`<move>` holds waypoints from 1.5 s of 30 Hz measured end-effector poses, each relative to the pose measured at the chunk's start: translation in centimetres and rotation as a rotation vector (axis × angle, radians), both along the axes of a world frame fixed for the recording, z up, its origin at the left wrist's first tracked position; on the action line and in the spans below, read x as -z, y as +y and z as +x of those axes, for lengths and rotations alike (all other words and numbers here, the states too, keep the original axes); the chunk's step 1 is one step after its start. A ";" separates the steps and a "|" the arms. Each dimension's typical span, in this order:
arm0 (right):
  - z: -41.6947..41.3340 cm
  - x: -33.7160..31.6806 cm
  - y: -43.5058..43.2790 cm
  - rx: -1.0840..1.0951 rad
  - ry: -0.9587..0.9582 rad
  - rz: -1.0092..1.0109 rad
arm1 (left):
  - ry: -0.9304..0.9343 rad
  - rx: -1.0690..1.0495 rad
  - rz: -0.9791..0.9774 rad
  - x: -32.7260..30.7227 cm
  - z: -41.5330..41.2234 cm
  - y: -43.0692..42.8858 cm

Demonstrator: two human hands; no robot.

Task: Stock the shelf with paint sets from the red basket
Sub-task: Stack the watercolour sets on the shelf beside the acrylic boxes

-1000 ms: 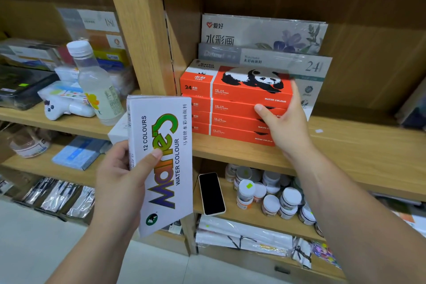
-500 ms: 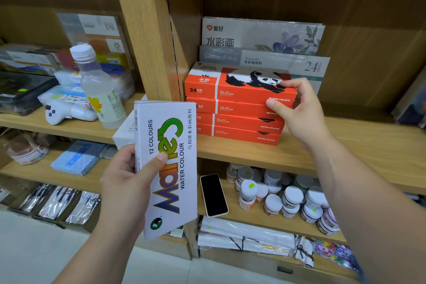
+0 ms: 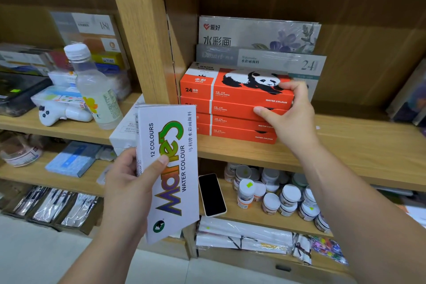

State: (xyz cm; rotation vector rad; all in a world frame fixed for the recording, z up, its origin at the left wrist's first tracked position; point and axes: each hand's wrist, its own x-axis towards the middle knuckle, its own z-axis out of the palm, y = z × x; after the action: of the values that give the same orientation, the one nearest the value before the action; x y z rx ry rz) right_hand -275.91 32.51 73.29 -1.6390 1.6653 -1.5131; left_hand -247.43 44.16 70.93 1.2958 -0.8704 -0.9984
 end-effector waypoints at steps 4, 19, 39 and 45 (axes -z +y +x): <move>0.0 -0.1 0.0 -0.034 -0.024 0.018 | 0.006 0.003 -0.006 -0.1 -0.1 -0.2; 0.0 2.1 0.2 -0.131 -0.127 0.045 | 0.032 0.003 -0.009 0.0 -0.6 -0.2; 1.3 3.8 -0.6 -0.016 -0.249 0.017 | 0.037 0.039 0.014 1.3 -1.2 -0.4; 0.9 4.7 0.3 -0.051 -0.114 0.105 | 0.034 0.047 0.014 1.5 -1.5 -0.6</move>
State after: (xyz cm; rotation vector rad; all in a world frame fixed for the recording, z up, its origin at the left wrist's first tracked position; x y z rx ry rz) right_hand -275.05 32.77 68.58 -1.5007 1.6015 -1.4413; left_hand -248.97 43.54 69.40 1.2719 -0.8731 -1.0624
